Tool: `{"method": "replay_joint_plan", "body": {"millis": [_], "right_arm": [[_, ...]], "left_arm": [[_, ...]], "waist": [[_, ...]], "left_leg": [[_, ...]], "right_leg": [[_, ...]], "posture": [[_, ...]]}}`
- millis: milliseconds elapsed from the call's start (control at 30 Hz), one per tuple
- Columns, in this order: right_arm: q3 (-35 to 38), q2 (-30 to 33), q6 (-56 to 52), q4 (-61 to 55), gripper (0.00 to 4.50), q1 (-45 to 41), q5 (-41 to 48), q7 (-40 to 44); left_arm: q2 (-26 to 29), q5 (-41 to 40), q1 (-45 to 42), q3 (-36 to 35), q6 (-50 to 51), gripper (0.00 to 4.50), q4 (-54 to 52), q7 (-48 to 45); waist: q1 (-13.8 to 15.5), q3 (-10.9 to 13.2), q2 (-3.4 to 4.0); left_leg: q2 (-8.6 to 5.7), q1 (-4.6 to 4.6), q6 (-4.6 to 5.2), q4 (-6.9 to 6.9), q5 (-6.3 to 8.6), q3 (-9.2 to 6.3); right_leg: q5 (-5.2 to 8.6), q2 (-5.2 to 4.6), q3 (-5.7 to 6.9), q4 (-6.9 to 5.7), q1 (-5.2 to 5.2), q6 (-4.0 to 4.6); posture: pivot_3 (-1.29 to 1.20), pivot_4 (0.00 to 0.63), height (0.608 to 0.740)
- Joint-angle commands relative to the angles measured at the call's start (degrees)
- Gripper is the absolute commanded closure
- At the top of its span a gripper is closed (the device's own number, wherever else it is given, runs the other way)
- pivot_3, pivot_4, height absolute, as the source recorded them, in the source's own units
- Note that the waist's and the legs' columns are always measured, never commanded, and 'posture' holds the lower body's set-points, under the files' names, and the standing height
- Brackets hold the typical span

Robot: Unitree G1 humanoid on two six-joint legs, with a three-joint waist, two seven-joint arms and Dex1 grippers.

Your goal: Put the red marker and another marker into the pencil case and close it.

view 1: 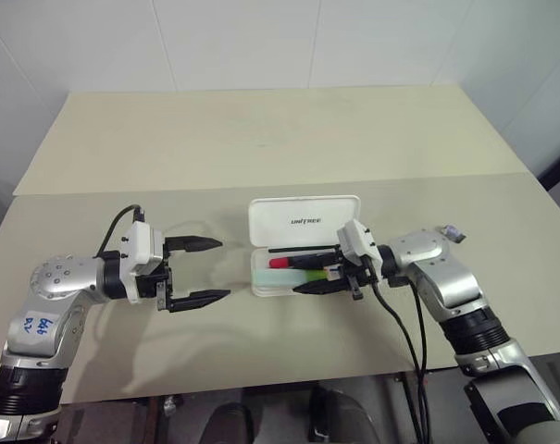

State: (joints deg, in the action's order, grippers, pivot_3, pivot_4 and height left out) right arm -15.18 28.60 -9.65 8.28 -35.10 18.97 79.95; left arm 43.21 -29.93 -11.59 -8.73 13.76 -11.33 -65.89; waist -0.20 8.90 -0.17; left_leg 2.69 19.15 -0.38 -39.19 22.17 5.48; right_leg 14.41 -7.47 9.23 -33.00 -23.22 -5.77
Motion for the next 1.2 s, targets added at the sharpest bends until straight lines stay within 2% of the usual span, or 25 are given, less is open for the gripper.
{"method": "replay_joint_plan", "body": {"millis": [33, 567, 867, 900, 1000, 1200], "right_arm": [[-0.71, -0.81, 3.01, 4.31, 3.36, -3.07, -2.9, 0.23], [-1.83, -2.62, 5.29, 10.34, 3.36, -4.7, -7.78, -0.07], [-0.44, -2.62, 6.3, 10.41, 0.16, -6.66, -6.67, 0.72], [-0.44, -2.66, 6.08, 9.69, 0.04, -6.68, -6.31, 0.96], [0.09, -2.66, 4.01, 5.67, 0.04, -5.93, -4.13, 1.25], [4.9, 0.43, -6.82, -7.7, 0.04, -1.13, 4.87, -0.39]], "left_arm": [[-0.08, -1.53, 0.82, -1.59, -0.17, 0.0, -3.1, 0.78], [-0.12, -1.48, 0.02, -1.38, -0.12, 0.0, -2.7, 1.55], [-0.18, -1.33, -1.06, -1.19, -0.15, 0.0, -2.0, 1.39], [-0.23, -1.32, -1.15, -1.15, -0.17, 0.0, -1.94, 1.37], [-0.54, -1.24, -1.58, -0.8, -0.25, 0.0, -1.72, 1.43], [-1.61, -0.83, -2.7, 0.3, -0.52, 0.0, -1.17, 1.33]], "waist": [[-0.1, 0.0, 0.0], [0.01, 0.0, 0.01], [-0.15, 0.0, 0.01], [-0.14, 0.0, 0.01], [-0.05, 0.01, 0.01], [0.26, -0.01, -0.01]], "left_leg": [[0.0, -0.01, 0.0, 0.0, 0.0, 0.02], [0.03, 0.02, -0.02, 0.01, -0.01, 0.05], [0.03, 0.02, -0.03, 0.01, -0.01, 0.06], [0.03, 0.02, -0.03, 0.01, -0.01, 0.06], [0.03, 0.03, -0.03, 0.01, -0.01, 0.05], [0.02, 0.04, -0.03, 0.01, -0.01, 0.0]], "right_leg": [[0.0, 0.0, 0.0, -0.01, -0.01, 0.0], [0.0, 0.04, -0.01, -0.04, -0.09, 0.0], [0.0, 0.04, -0.02, -0.05, -0.1, 0.0], [0.0, 0.04, -0.01, -0.05, -0.1, 0.0], [0.0, 0.04, -0.01, -0.05, -0.1, 0.0], [0.0, 0.03, 0.0, -0.09, -0.1, 0.0]], "posture": [[0.0, 0.15, 0.74], [0.0, 0.15, 0.74], [0.0, 0.15, 0.74], [0.0, 0.15, 0.74], [0.0, 0.15, 0.74], [0.0, 0.15, 0.74]]}}
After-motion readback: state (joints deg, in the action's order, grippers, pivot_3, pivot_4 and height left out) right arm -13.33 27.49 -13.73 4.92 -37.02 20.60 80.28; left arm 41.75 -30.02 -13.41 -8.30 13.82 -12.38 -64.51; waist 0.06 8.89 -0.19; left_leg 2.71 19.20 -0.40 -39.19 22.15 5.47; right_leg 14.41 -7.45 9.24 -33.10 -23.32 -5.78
